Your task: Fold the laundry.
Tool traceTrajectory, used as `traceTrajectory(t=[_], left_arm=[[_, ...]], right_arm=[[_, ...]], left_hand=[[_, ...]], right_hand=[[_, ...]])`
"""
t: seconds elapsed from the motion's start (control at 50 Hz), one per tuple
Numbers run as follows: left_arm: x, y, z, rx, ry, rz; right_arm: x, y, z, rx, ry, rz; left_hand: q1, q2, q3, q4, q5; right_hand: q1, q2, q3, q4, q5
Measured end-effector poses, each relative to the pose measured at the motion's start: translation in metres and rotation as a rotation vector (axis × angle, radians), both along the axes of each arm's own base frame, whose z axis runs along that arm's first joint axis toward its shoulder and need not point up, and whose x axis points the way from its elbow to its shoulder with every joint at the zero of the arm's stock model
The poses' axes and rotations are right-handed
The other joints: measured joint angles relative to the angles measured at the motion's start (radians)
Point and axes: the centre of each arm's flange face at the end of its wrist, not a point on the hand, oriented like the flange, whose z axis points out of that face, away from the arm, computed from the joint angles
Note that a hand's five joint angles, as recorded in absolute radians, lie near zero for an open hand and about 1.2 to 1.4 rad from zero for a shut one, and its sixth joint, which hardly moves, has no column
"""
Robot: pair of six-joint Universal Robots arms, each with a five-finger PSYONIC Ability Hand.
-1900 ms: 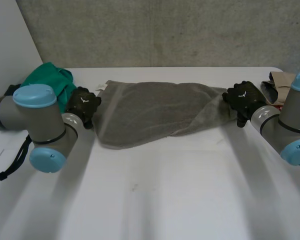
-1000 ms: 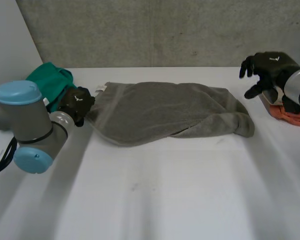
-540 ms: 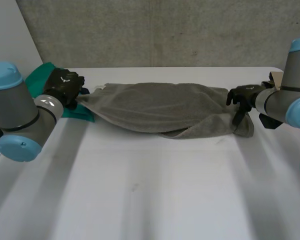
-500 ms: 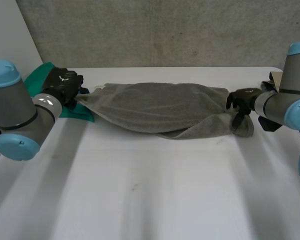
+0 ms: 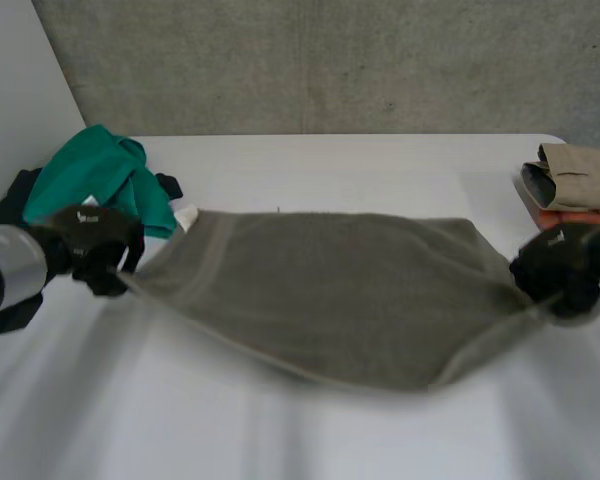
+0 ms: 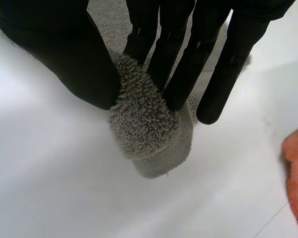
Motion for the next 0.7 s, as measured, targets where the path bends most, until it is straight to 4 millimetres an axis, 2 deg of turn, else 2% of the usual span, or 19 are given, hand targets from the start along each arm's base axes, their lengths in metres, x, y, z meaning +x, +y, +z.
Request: traceTrajectory(t=[0.08,0.18,0.22,0.26,0.28,0.36,0.38,0.4,0.42,0.44,0.48,0.5,0.52,0.54,0.58,0.62,0.66,0.7], left_arm=[[0.001,0.005,-0.010,0.055,-0.054,-0.033],[-0.003,-0.010,-0.028,0.065,-0.121,-0.058],[-0.010,-0.032,-0.032,0.012,-0.150,-0.044],[-0.016,-0.052,-0.027,-0.058,-0.148,-0.013],[-0.020,-0.065,-0.018,-0.121,-0.132,0.014],[-0.031,-0.094,0.018,-0.322,-0.047,0.080],[-0.037,-0.107,0.046,-0.456,0.024,0.110],[-0.039,-0.112,0.059,-0.516,0.058,0.119],[-0.043,-0.115,0.075,-0.587,0.100,0.127],[-0.048,-0.118,0.101,-0.702,0.172,0.134],[-0.054,-0.118,0.128,-0.821,0.253,0.136],[-0.054,-0.118,0.128,-0.821,0.253,0.136],[-0.059,-0.115,0.155,-0.937,0.339,0.141],[-0.060,-0.114,0.163,-0.975,0.370,0.147],[-0.060,-0.113,0.174,-1.025,0.414,0.171],[-0.057,-0.113,0.177,-1.042,0.436,0.207],[-0.052,-0.117,0.172,-1.027,0.434,0.248],[-0.046,-0.122,0.157,-0.979,0.413,0.288]], right_arm=[[-0.004,0.002,-0.011,0.027,0.053,0.031],[-0.001,-0.009,-0.028,0.021,0.058,0.019],[0.007,-0.024,-0.032,-0.048,0.032,-0.009],[0.014,-0.039,-0.026,-0.146,-0.009,-0.045],[0.019,-0.051,-0.016,-0.232,-0.048,-0.075],[0.029,-0.077,0.017,-0.457,-0.167,-0.149],[0.033,-0.089,0.039,-0.585,-0.246,-0.183],[0.035,-0.093,0.048,-0.631,-0.277,-0.193],[0.038,-0.100,0.067,-0.737,-0.350,-0.213],[0.041,-0.107,0.089,-0.853,-0.435,-0.227],[0.043,-0.112,0.114,-0.984,-0.535,-0.233],[0.043,-0.112,0.114,-0.984,-0.535,-0.233],[0.046,-0.116,0.144,-1.148,-0.660,-0.225],[0.047,-0.116,0.153,-1.203,-0.700,-0.219],[0.048,-0.117,0.165,-1.287,-0.760,-0.205],[0.049,-0.118,0.167,-1.326,-0.788,-0.193],[0.050,-0.119,0.163,-1.327,-0.793,-0.186],[0.051,-0.121,0.150,-1.294,-0.781,-0.179]], left_hand=[[0.000,0.000,0.000,0.000,0.000],[0.000,0.000,0.000,0.000,0.000],[0.000,0.000,0.000,0.000,0.000],[0.000,0.000,0.000,0.000,0.000],[0.000,0.000,0.000,0.000,0.000],[0.000,0.000,0.000,0.000,0.000],[0.000,0.000,0.000,0.000,0.000],[0.000,0.000,0.000,0.000,0.000],[0.000,0.000,0.000,0.000,0.000],[0.000,0.000,0.000,0.000,0.000],[0.000,0.000,0.000,0.000,0.000],[0.000,0.000,0.000,0.000,0.000],[0.000,0.000,0.000,0.000,0.000],[0.000,0.000,0.000,0.000,0.000],[0.000,0.000,0.000,0.000,0.000],[0.000,0.000,0.000,0.000,0.000],[0.000,0.000,0.000,0.000,0.000],[0.000,0.000,0.000,0.000,0.000]], right_hand=[[0.000,0.000,0.000,0.000,0.000],[0.000,0.000,0.000,0.000,0.000],[0.000,0.000,0.000,0.000,0.004],[0.000,0.000,0.000,0.000,0.004],[0.000,0.000,0.000,0.000,0.004],[0.000,0.000,0.000,0.000,0.004],[0.000,0.000,0.000,0.000,0.004],[0.000,0.000,0.000,0.000,0.004],[0.000,0.000,0.001,0.000,0.004],[0.000,0.000,0.005,0.000,0.004],[0.000,0.000,0.006,0.000,0.004],[0.000,0.000,0.006,0.000,0.004],[0.000,0.000,0.006,0.000,0.004],[0.000,0.000,0.006,0.000,0.005],[0.000,0.000,0.006,0.000,0.014],[0.000,0.000,0.006,0.000,0.015],[0.000,0.000,0.006,0.000,0.014],[0.000,0.000,0.006,0.000,0.015]])
